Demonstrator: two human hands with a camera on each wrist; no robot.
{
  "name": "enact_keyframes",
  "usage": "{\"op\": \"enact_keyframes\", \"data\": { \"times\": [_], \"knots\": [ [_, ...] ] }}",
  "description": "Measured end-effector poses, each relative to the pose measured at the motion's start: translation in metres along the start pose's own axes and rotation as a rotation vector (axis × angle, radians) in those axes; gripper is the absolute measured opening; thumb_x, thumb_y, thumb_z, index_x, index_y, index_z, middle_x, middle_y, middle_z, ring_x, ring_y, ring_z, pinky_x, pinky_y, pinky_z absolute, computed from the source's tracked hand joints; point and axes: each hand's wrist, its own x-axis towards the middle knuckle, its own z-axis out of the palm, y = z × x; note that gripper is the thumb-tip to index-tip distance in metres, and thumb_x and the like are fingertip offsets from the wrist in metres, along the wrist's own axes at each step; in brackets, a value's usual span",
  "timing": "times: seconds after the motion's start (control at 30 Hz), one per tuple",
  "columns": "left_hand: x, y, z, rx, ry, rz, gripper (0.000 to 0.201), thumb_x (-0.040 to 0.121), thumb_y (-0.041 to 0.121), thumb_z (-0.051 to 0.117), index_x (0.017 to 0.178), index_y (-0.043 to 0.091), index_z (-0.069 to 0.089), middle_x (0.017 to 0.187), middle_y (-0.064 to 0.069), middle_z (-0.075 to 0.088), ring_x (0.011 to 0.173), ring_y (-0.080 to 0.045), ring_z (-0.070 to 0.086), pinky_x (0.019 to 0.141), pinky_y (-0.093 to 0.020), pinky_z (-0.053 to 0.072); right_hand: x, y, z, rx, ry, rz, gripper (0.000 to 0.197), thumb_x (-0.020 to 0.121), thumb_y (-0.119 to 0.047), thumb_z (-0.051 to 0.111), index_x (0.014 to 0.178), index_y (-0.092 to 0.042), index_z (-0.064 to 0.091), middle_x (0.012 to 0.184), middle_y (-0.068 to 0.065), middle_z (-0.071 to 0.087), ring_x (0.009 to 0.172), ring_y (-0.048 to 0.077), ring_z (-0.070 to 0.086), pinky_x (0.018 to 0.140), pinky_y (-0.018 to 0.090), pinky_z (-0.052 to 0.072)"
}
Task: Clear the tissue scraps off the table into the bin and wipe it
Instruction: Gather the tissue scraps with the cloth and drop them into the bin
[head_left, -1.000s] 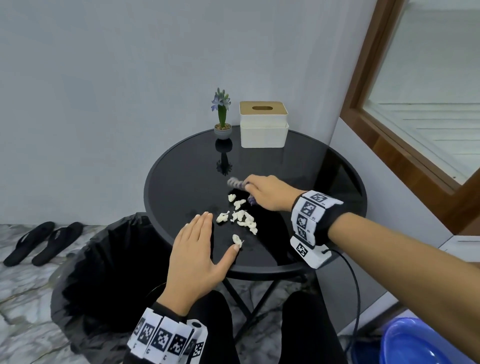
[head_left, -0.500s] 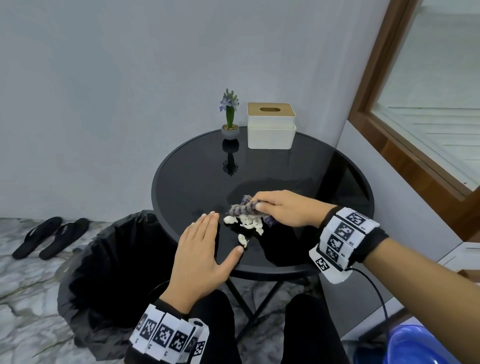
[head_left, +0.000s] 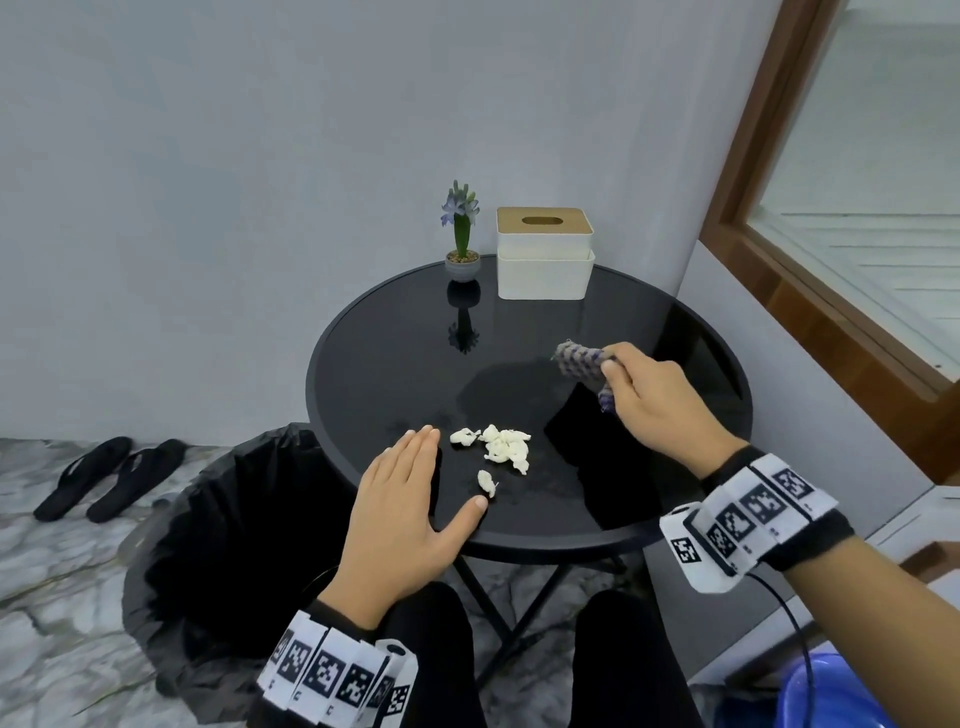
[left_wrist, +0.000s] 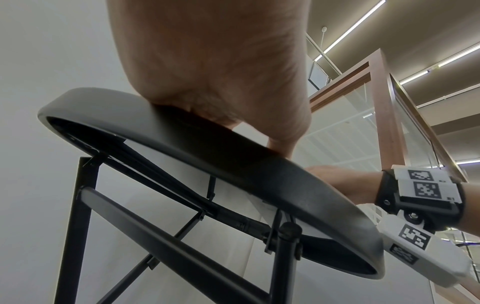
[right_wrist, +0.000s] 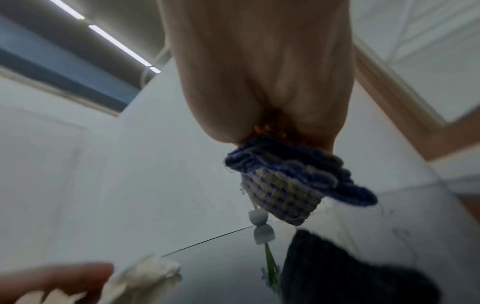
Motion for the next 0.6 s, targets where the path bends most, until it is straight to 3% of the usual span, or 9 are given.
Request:
{"op": "enact_keyframes", "data": {
  "times": [0.07,0.2,0.3,0.4,0.5,0.6],
  "knots": [
    [0.000,0.000,0.001,-0.003,0.002,-0.004,0.087,0.086,0.070,0.042,0.151,0.013,0.035,0.157,0.002,0.035,0.147,-0.015,0.027,0.118,-0.040,0.024,0.008,0.017,-0.005,-0.065,-0.031,0.047,0.024,0.101,-0.026,0.037,0.113,-0.016,0.056,0.084,0.008,0.070,0.077,0.019,0.068,0.078,0.035,0.055],
    [0.000,0.001,0.003,-0.009,0.013,-0.002,0.087,0.085,0.070,0.042,0.150,0.013,0.035,0.156,0.001,0.037,0.147,-0.016,0.027,0.118,-0.040,0.025,0.000,0.033,0.004,-0.293,-0.247,0.010,0.020,0.099,-0.031,0.035,0.104,-0.020,0.050,0.089,0.014,0.067,0.077,0.032,0.064,0.076,0.046,0.053],
    [0.000,0.001,0.002,-0.009,0.015,-0.001,0.087,0.085,0.070,0.042,0.150,0.013,0.036,0.156,0.001,0.037,0.146,-0.016,0.028,0.118,-0.041,0.025,-0.009,0.032,0.013,-0.320,-0.222,-0.034,0.019,0.100,-0.024,0.037,0.107,-0.012,0.050,0.100,0.016,0.064,0.081,0.039,0.061,0.076,0.048,0.050],
    [0.000,0.003,0.002,-0.003,0.014,-0.004,0.087,0.085,0.070,0.042,0.150,0.013,0.035,0.156,0.001,0.036,0.147,-0.015,0.027,0.119,-0.039,0.023,0.000,0.031,0.018,-0.239,-0.165,0.013,0.018,0.100,-0.026,0.036,0.103,-0.015,0.050,0.101,0.009,0.062,0.083,0.035,0.061,0.078,0.044,0.049],
    [-0.001,0.002,0.002,-0.001,0.014,0.000,0.087,0.085,0.070,0.041,0.151,0.013,0.035,0.156,0.001,0.036,0.147,-0.015,0.027,0.119,-0.037,0.022,0.009,0.033,0.029,-0.297,-0.146,0.012,0.023,0.099,-0.026,0.036,0.112,-0.013,0.050,0.121,0.014,0.055,0.097,0.039,0.057,0.088,0.045,0.044],
    [0.000,0.000,0.002,0.007,0.011,0.001,0.087,0.085,0.070,0.039,0.151,0.013,0.035,0.156,0.001,0.036,0.147,-0.016,0.027,0.119,-0.039,0.023,0.012,0.032,0.036,-0.359,-0.177,-0.038,0.028,0.098,-0.022,0.036,0.117,-0.008,0.051,0.123,0.016,0.053,0.111,0.036,0.052,0.096,0.043,0.040]
  ]
}}
